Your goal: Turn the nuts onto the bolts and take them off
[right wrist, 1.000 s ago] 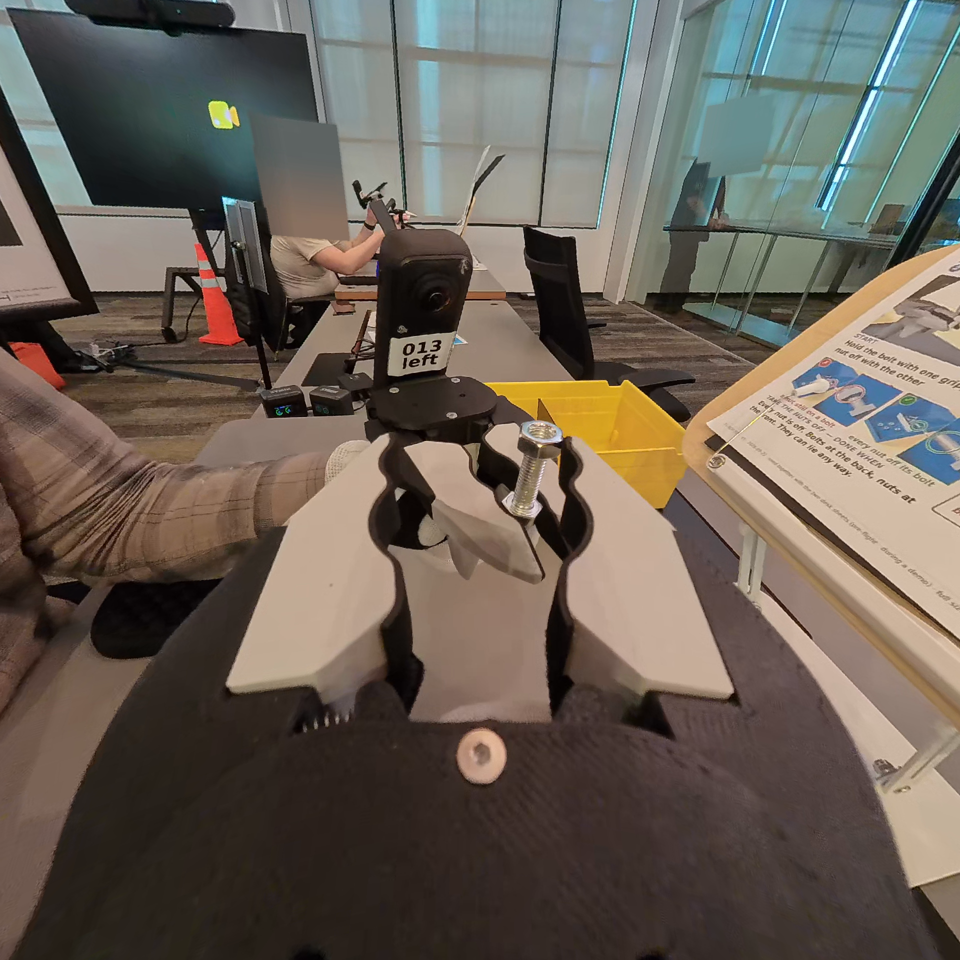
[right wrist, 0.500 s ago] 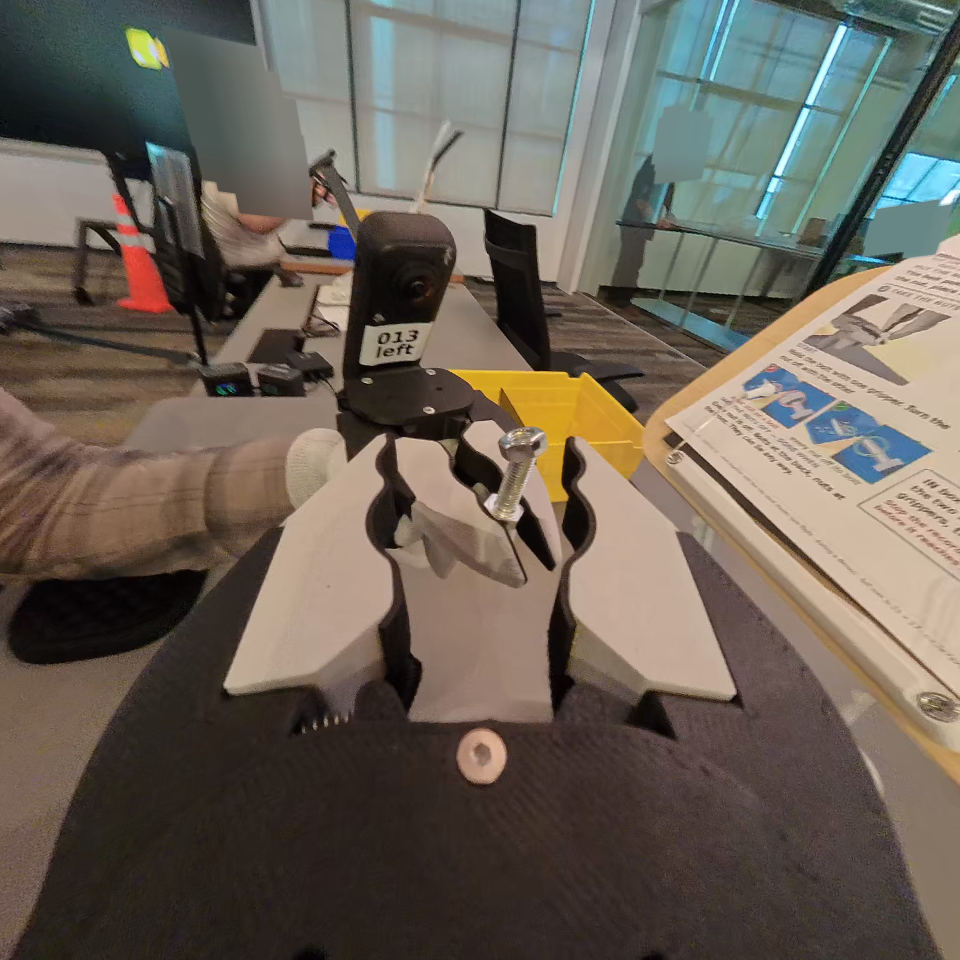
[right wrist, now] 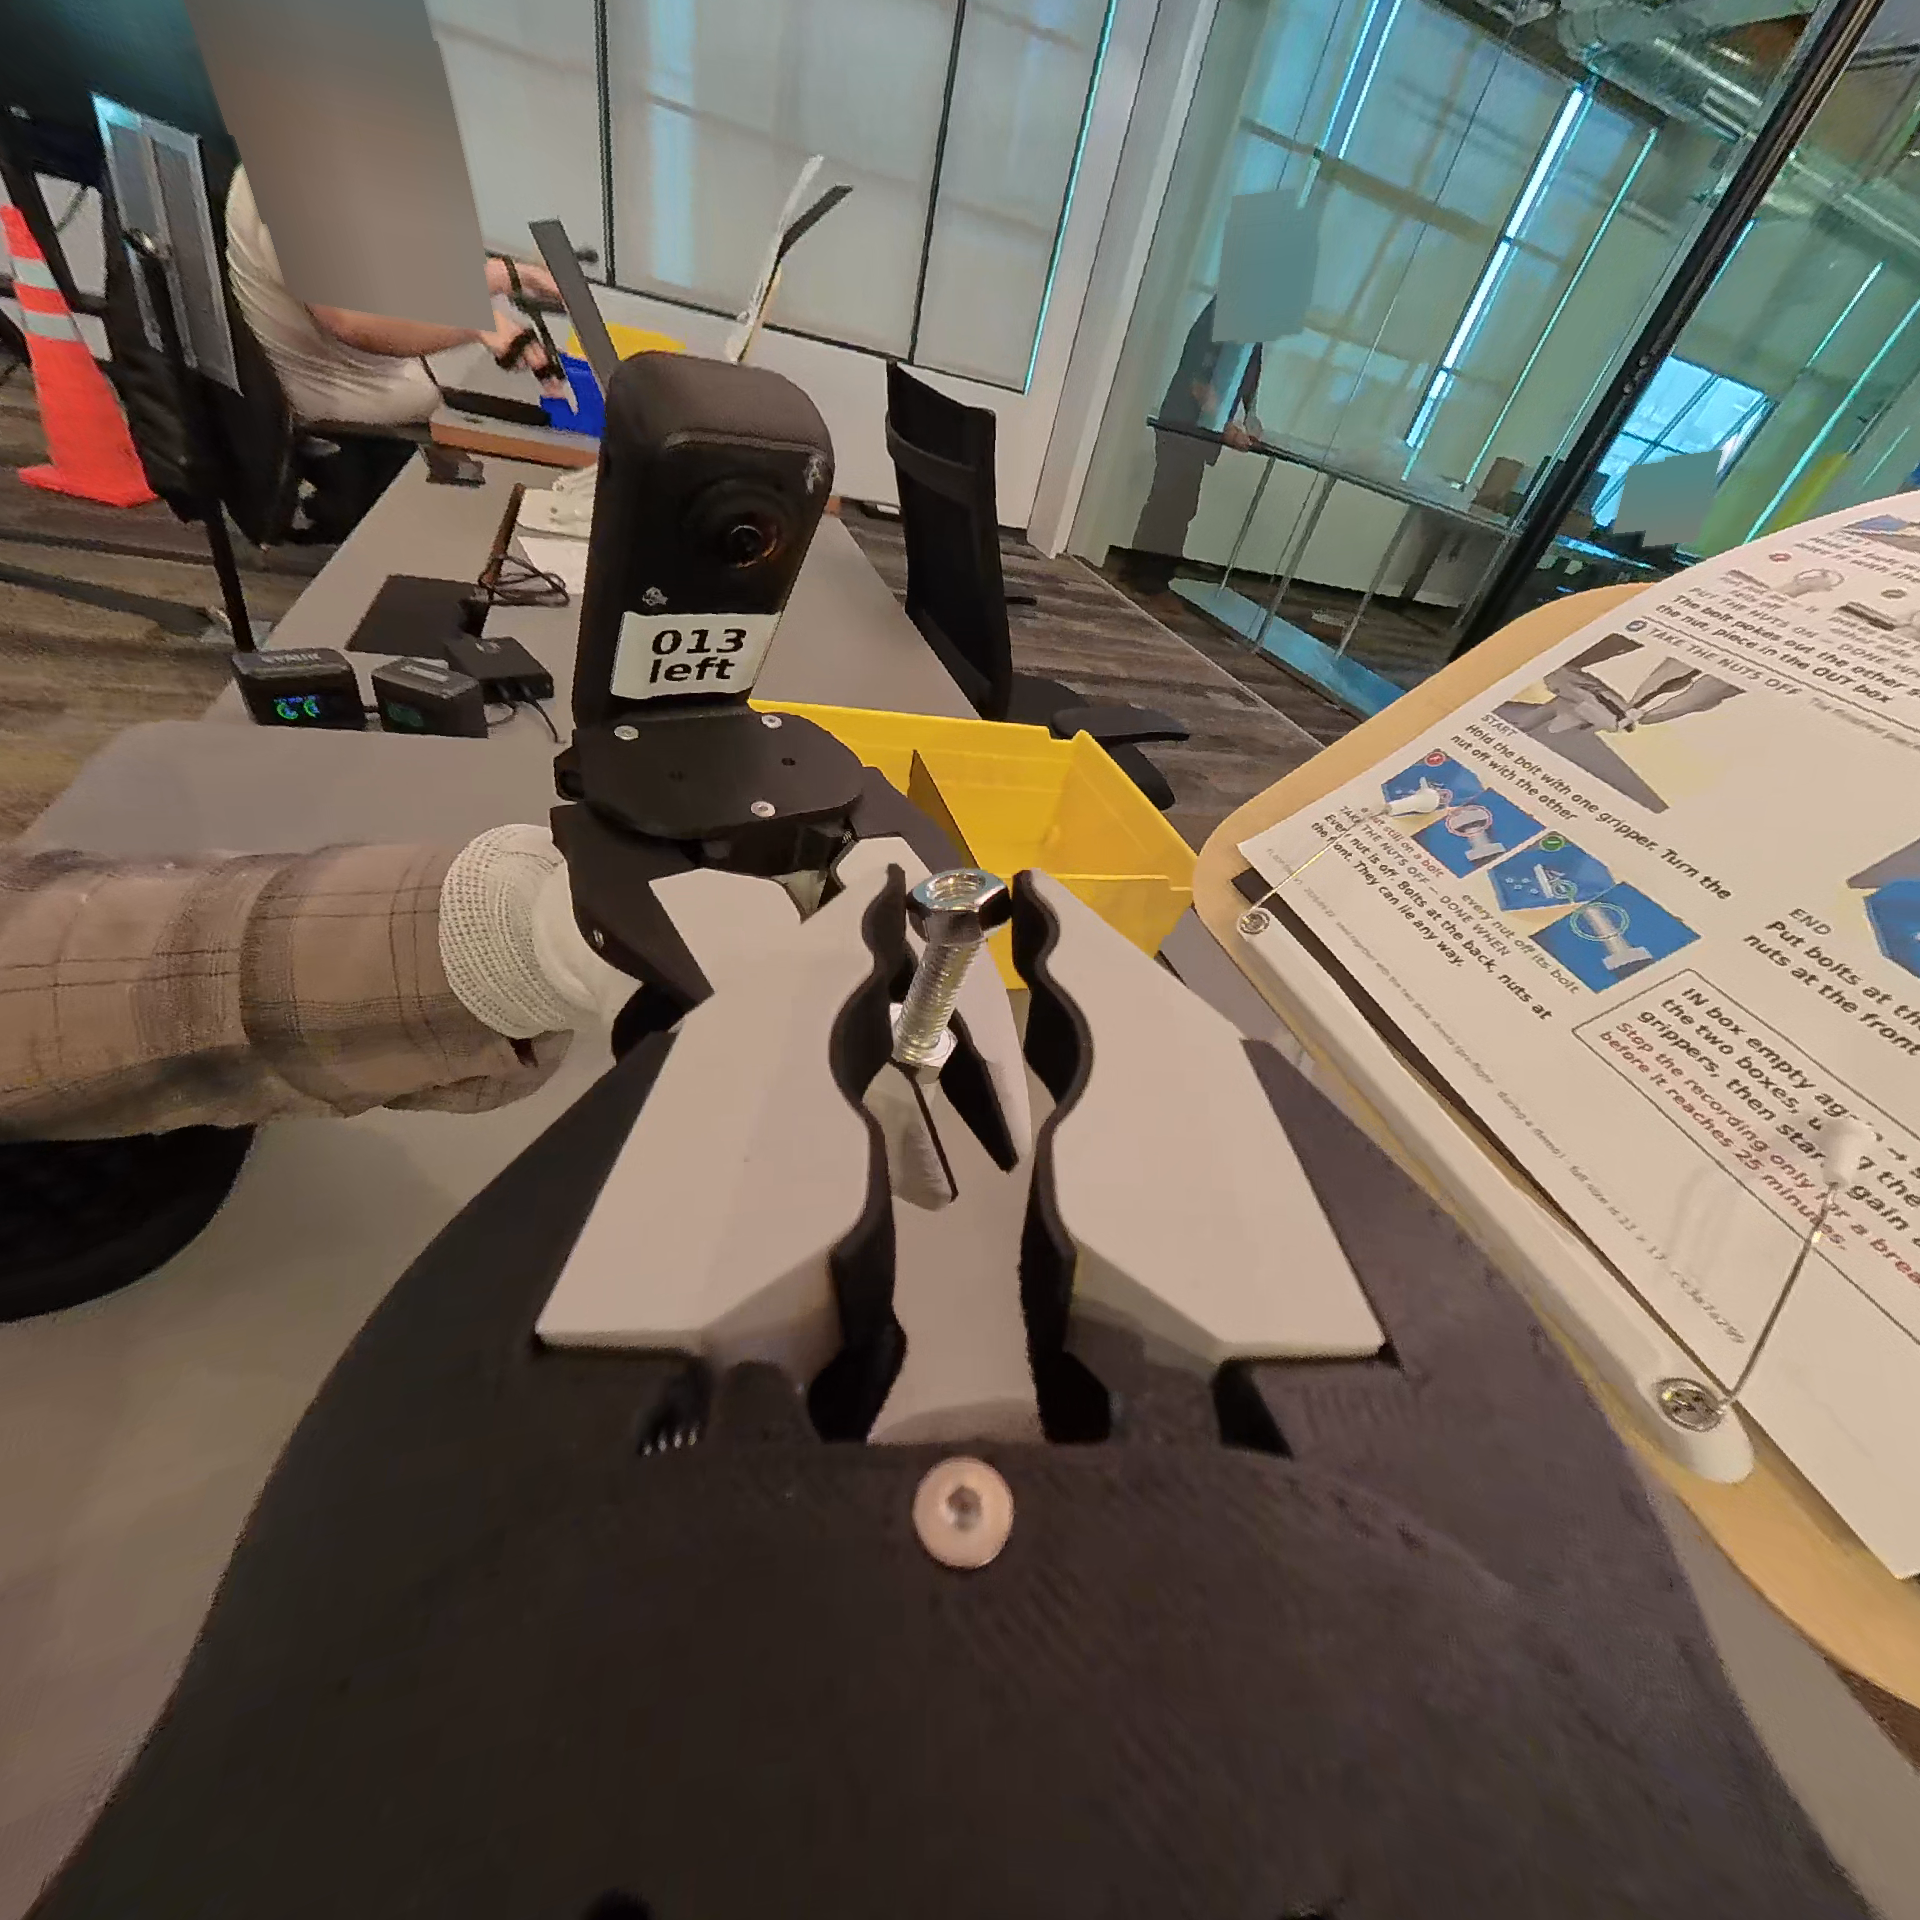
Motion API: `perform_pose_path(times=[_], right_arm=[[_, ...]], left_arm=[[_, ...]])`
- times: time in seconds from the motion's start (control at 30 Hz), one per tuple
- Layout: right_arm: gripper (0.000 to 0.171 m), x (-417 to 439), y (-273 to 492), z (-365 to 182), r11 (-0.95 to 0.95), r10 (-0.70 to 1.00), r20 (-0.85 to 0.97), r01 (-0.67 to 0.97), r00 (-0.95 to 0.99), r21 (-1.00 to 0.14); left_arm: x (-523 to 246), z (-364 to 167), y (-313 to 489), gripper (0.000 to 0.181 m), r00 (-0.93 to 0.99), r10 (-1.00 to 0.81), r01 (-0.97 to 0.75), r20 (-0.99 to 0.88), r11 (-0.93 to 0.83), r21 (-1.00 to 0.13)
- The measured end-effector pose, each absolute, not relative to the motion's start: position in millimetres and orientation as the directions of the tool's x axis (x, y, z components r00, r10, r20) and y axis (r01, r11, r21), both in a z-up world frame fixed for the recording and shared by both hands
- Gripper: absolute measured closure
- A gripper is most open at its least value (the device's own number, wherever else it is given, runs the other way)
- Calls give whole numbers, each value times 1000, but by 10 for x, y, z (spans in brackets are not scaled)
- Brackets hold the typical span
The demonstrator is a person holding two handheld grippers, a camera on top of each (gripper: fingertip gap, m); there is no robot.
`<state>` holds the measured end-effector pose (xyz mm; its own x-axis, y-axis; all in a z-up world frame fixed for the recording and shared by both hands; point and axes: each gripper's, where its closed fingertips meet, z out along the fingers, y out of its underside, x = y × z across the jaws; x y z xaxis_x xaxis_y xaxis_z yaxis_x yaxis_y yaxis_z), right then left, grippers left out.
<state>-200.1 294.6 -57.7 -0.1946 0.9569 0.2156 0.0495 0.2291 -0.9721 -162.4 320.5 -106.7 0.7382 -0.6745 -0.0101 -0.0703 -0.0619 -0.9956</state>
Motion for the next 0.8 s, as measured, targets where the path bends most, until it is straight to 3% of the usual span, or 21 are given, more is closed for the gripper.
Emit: perform_pose_path(times=[0.53,0.8], right_arm=[[154,-1929,2891,-430,-139,953,-107,-95,-284,-986],[153,-1921,2913,-486,-85,968,-62,-87,-245,-993]], left_arm=[[-1575,-925,3157,167,740,-670,-61,-65,30,-998],[-1549,-986,3190,167,742,-668,-71,-54,2,-997]])
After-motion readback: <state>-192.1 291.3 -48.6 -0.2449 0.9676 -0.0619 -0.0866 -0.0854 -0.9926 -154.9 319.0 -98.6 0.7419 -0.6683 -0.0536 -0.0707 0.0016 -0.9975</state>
